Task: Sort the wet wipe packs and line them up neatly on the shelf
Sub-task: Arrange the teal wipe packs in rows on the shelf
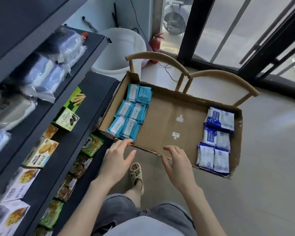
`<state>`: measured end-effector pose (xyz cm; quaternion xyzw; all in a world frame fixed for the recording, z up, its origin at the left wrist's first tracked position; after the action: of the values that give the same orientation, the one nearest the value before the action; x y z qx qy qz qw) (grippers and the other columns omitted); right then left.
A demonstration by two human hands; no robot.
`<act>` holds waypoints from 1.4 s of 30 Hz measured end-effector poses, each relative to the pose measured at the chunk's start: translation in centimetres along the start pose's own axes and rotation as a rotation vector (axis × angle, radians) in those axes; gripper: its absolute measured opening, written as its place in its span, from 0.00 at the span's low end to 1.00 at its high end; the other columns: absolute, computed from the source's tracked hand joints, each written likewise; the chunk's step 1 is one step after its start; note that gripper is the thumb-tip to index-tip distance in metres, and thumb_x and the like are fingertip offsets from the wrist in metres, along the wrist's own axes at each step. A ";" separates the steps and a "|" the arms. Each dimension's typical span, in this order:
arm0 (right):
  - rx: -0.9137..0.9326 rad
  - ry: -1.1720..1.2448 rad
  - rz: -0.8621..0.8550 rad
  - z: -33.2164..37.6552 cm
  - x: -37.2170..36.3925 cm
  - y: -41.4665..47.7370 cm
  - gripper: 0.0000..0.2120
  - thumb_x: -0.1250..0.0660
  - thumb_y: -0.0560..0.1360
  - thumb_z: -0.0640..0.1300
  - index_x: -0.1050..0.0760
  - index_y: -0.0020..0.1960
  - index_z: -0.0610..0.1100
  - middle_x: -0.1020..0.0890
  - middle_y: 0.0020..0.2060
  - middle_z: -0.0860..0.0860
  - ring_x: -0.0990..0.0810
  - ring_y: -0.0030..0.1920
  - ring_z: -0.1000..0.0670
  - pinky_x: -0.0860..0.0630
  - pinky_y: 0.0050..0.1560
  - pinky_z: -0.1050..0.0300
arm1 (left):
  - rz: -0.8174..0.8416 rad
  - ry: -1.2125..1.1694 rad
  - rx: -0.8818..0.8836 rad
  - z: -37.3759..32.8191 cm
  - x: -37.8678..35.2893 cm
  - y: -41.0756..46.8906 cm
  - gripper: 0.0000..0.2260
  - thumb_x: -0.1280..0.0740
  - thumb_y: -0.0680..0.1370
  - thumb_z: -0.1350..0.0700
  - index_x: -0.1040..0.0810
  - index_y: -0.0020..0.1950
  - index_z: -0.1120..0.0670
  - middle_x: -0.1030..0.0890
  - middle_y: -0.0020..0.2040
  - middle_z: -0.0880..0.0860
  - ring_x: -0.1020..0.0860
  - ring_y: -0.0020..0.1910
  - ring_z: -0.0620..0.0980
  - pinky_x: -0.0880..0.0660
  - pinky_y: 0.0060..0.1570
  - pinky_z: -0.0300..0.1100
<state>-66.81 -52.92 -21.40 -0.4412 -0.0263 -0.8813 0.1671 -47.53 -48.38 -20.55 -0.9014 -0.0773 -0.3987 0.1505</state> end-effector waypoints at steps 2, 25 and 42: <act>-0.017 -0.007 0.022 1.0 -1.0 3.7 0.11 0.34 0.77 0.42 0.23 0.58 0.41 0.20 0.54 0.48 0.24 0.54 0.45 0.32 0.51 0.59 | 0.036 0.005 0.012 1.4 0.9 3.6 0.15 0.35 0.78 0.52 0.27 0.65 0.51 0.24 0.59 0.49 0.26 0.58 0.49 0.28 0.60 0.51; -0.309 0.112 0.406 -3.6 -20.0 32.8 0.14 0.40 0.80 0.45 0.28 0.62 0.42 0.23 0.57 0.46 0.26 0.59 0.46 0.30 0.55 0.53 | 0.150 -0.140 0.470 16.9 -5.8 33.3 0.13 0.35 0.78 0.60 0.26 0.62 0.56 0.23 0.56 0.54 0.25 0.55 0.51 0.29 0.56 0.43; -0.806 0.353 0.073 -12.0 -31.2 35.2 0.29 0.26 0.70 0.44 0.36 0.66 0.42 0.26 0.56 0.49 0.26 0.54 0.48 0.27 0.56 0.51 | 0.163 0.090 0.468 25.4 -13.7 38.8 0.28 0.33 0.77 0.57 0.41 0.74 0.60 0.33 0.65 0.58 0.31 0.62 0.56 0.34 0.61 0.47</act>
<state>-47.55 -79.95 -56.80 -0.3143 0.3641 -0.8766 0.0144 -29.00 -76.81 -55.00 -0.8266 -0.0877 -0.3961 0.3900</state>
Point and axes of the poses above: each hand's wrist, its own y-axis towards the middle knuckle, its own x-axis out of the back of the hand, z = x × y, the point moved 8 cm from there along y, towards the middle knuckle
